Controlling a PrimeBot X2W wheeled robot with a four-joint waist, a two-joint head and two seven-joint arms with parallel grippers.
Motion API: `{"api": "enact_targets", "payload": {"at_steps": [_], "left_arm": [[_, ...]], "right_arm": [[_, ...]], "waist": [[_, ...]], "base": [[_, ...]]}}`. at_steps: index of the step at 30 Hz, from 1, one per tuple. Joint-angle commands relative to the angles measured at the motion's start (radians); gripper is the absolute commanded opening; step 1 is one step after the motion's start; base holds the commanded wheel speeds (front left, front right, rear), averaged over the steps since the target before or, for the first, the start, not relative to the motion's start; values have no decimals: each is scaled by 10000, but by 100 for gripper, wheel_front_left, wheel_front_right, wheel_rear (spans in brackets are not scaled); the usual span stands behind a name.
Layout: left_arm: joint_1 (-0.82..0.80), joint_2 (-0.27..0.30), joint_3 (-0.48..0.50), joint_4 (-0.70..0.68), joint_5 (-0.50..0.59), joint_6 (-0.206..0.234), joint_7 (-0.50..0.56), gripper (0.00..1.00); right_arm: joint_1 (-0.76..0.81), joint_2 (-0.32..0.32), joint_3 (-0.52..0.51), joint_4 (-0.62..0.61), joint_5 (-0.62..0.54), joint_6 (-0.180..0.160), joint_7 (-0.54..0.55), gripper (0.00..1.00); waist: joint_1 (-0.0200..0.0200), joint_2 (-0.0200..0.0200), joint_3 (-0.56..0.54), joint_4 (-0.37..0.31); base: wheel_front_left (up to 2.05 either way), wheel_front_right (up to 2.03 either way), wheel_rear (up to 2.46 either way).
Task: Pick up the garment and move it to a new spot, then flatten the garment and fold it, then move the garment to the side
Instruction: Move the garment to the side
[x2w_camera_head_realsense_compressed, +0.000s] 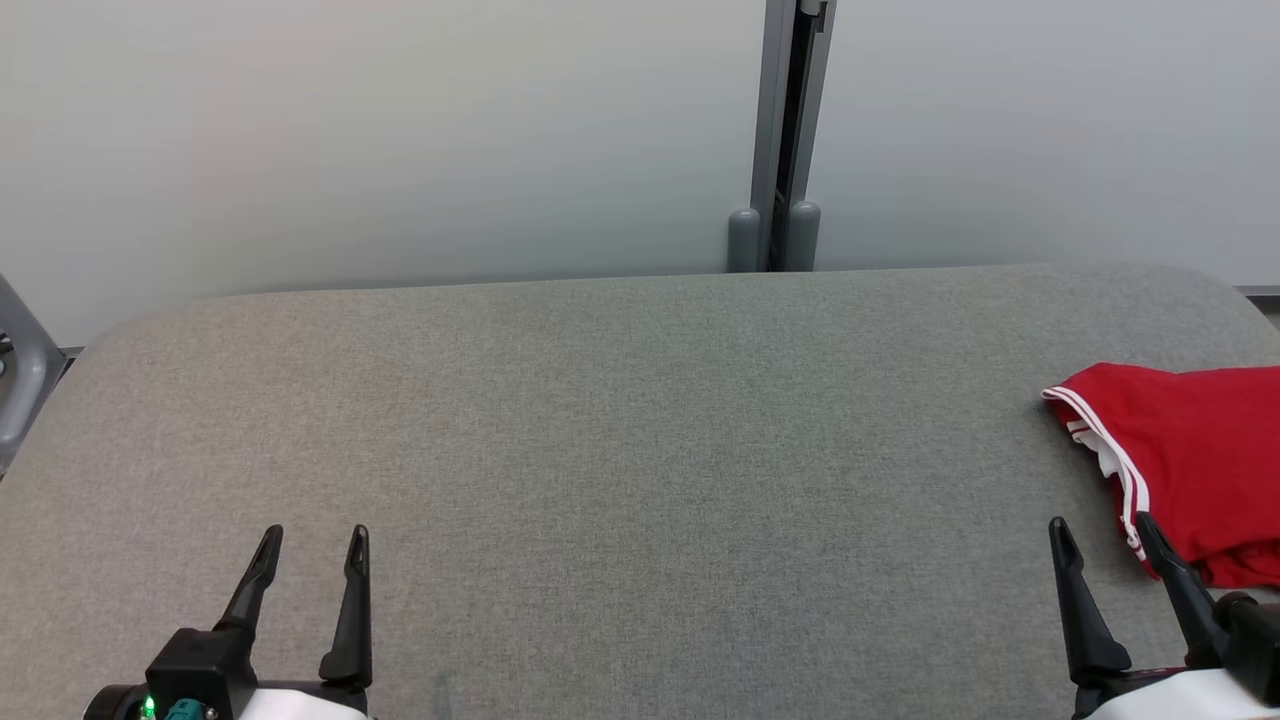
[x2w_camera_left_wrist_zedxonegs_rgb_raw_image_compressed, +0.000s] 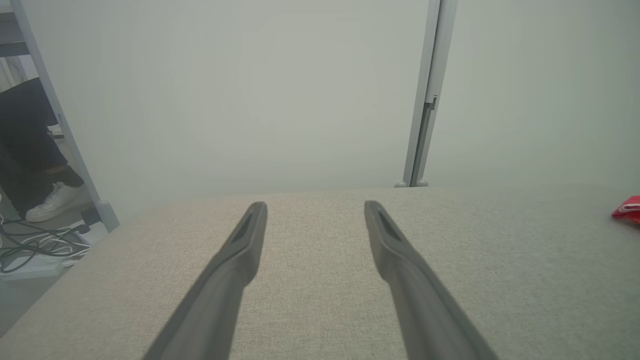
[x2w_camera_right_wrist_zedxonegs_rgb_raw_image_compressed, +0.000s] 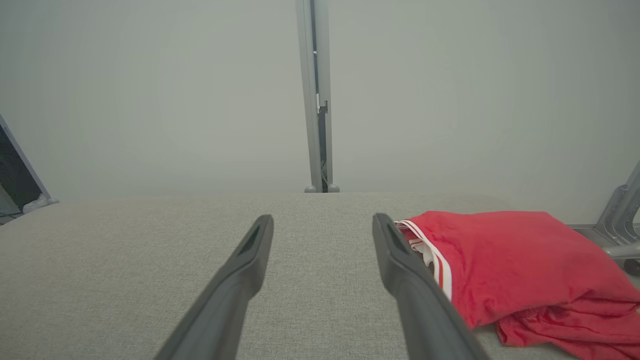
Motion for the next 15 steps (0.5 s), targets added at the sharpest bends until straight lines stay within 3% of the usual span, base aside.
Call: {"api": "enact_targets", "payload": {"at_steps": [1, 15], "left_arm": [[19, 70, -8, -31, -66, 52, 10, 100], [-55, 117, -84, -69, -129, 136, 81, 100]], "right_arm": [[29, 2, 14, -42, -5, 0, 44, 100], [-41, 15, 33, 3, 37, 0, 64, 100]], "waist": [[0, -1, 16, 5], [0, -1, 73, 46]], "base": [[0, 0, 0], [0, 0, 0]]}}
